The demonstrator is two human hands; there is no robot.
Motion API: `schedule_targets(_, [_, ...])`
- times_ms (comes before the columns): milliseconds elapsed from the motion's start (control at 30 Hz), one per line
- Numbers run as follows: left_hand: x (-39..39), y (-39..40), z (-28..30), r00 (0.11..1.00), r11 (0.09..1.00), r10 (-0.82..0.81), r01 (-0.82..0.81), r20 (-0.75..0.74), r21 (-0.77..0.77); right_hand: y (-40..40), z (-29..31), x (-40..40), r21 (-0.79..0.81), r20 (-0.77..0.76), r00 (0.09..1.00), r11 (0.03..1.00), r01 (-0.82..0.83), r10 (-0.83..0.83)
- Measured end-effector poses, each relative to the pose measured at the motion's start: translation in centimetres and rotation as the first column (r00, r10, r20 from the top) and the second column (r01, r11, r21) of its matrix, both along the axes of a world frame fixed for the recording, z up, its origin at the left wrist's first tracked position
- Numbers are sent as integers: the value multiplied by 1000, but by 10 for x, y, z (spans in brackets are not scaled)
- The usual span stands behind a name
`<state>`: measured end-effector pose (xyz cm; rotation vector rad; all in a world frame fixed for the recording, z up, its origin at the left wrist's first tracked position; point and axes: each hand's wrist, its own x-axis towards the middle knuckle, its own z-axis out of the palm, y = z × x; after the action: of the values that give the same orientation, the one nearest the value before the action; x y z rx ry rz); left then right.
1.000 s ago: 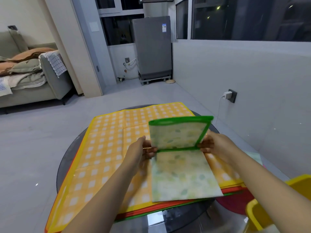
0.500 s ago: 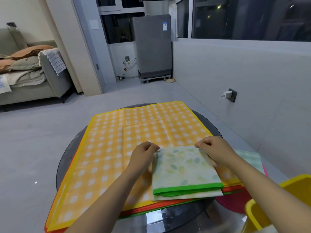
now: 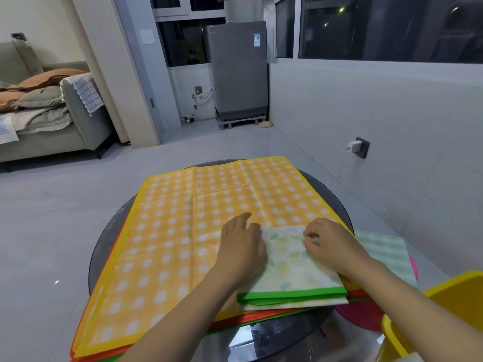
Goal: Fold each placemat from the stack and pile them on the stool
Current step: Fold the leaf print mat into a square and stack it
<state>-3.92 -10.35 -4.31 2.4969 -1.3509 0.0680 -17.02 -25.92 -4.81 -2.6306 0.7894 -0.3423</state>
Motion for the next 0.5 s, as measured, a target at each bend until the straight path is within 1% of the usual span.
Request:
schedule_targets(67, [-9, -6, -2, 990, 990, -126, 130, -67, 58, 1, -3, 0, -28, -22, 1000, 1000, 5, -6])
schedule_targets(100, [-12, -9, -5, 982, 980, -159, 169, -101, 104, 0, -3, 1, -35, -27, 1000, 999, 5, -6])
schedule_targets(167, [-14, -13, -13, 977, 962, -181, 199, -112, 185, 0, -4, 2, -36, -32, 999, 999, -1, 0])
schedule_targets(233, [-13, -15, -21, 979, 953, -183, 199, -90, 231, 4, -1, 1, -56, -62, 998, 998, -17, 13])
schedule_targets(267, [-13, -15, -23, 981, 950, -181, 194, -75, 244, 4, -1, 1, -109, -79, 997, 994, -24, 15])
schedule_targets(333, [-12, -15, -27, 984, 950, -174, 181, -50, 256, 7, -4, 4, -305, -27, 999, 951, -44, 38])
schedule_targets(367, [-13, -15, -27, 985, 950, -170, 175, -41, 258, 10, -4, 6, -361, -5, 998, 930, -63, 65])
schedule_targets(400, [-13, -15, -27, 985, 951, -167, 170, -33, 259, 12, -5, 9, -367, -14, 996, 926, -91, 93])
schedule_targets(433, [-13, -16, -27, 986, 951, -167, 168, -27, 258, 15, -6, 12, -318, -54, 992, 940, -124, 113])
schedule_targets(467, [-13, -16, -27, 985, 951, -169, 169, -23, 258, 18, -10, 14, -210, -126, 984, 966, -151, 126])
schedule_targets(500, [-13, -16, -27, 985, 950, -170, 170, -22, 260, 20, -14, 16, -136, -210, 969, 977, -163, 132])
